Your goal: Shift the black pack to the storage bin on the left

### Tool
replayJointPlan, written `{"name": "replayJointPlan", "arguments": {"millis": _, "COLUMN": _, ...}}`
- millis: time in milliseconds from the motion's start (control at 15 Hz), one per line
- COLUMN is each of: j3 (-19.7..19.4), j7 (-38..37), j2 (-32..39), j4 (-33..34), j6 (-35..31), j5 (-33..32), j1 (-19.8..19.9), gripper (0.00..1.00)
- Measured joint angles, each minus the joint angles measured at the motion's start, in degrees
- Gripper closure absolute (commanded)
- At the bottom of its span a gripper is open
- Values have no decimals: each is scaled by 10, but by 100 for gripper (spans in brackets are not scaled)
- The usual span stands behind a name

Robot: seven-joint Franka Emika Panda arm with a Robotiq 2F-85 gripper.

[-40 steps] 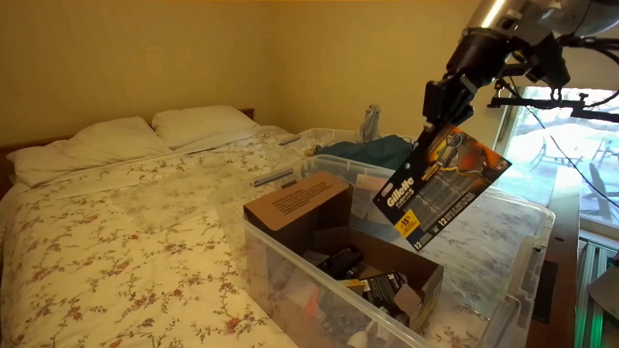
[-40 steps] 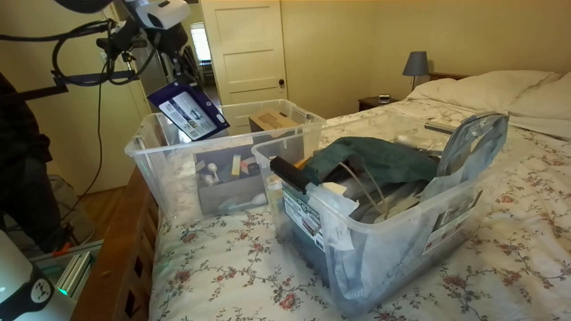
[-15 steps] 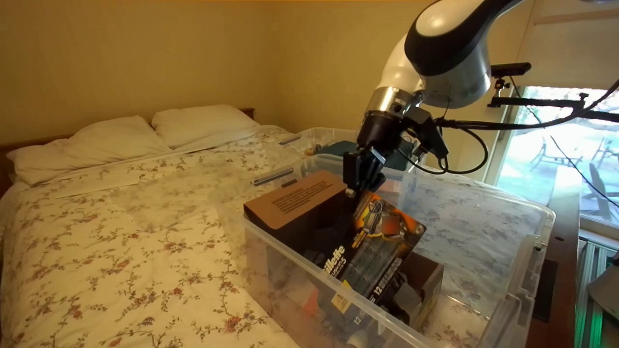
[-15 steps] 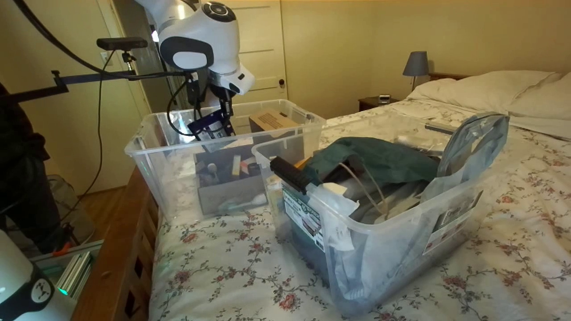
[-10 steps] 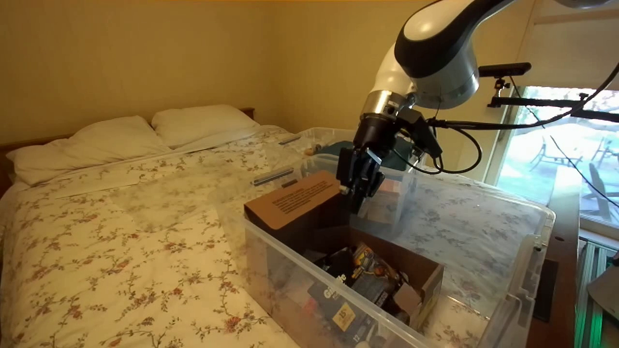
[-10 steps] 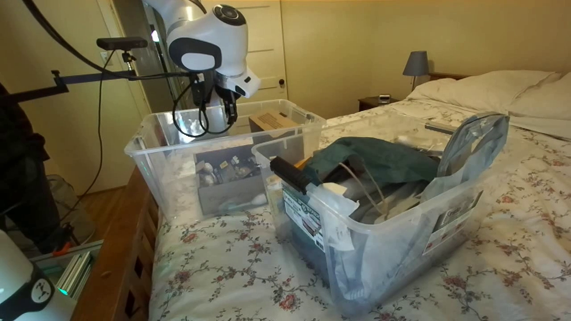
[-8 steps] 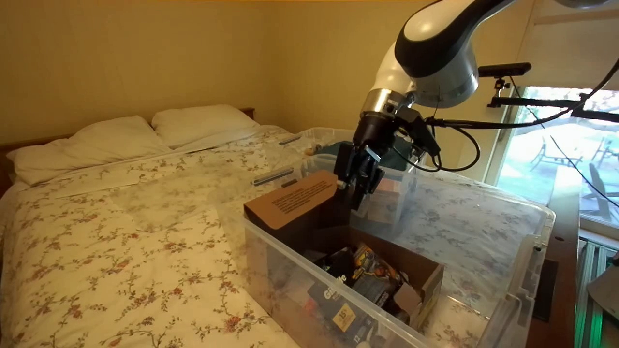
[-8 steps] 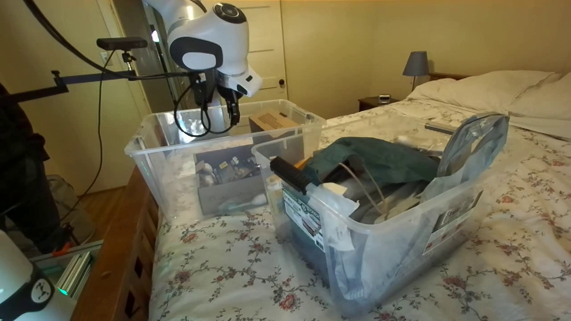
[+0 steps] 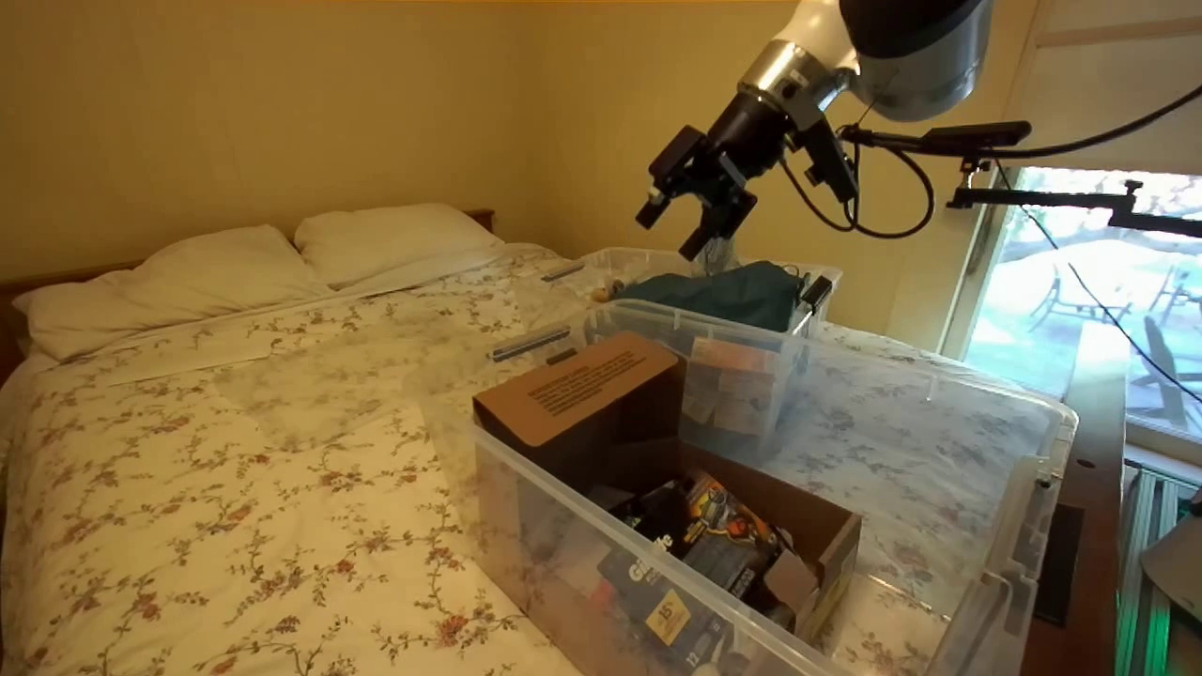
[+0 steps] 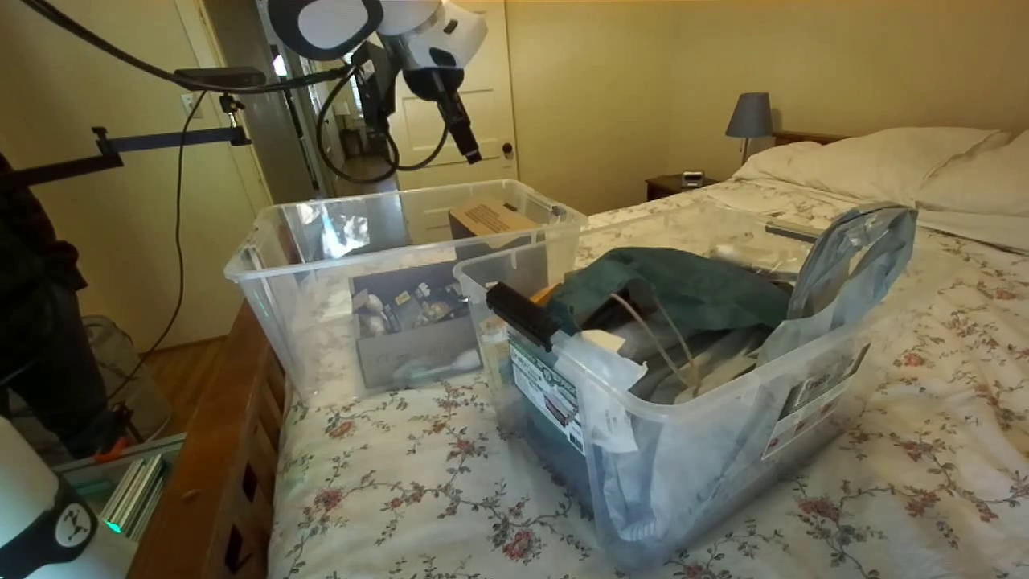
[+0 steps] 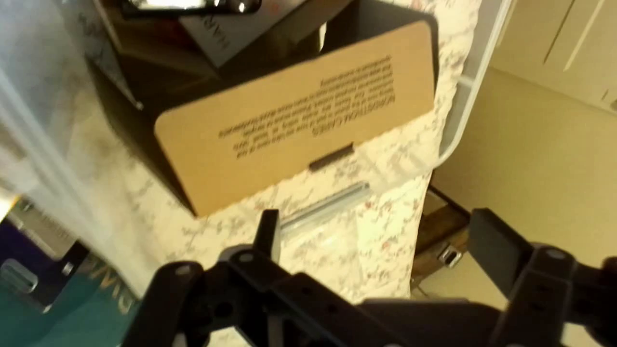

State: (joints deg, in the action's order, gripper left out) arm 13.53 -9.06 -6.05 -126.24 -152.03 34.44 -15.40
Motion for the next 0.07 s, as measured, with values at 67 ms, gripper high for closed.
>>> {"name": "replayJointPlan", "arguments": {"millis": 67, "j3": -6, "j7": -14, "j2": -11, "j4": 0, "j6": -7, "j5": -36, "j1": 14, "gripper": 0}}
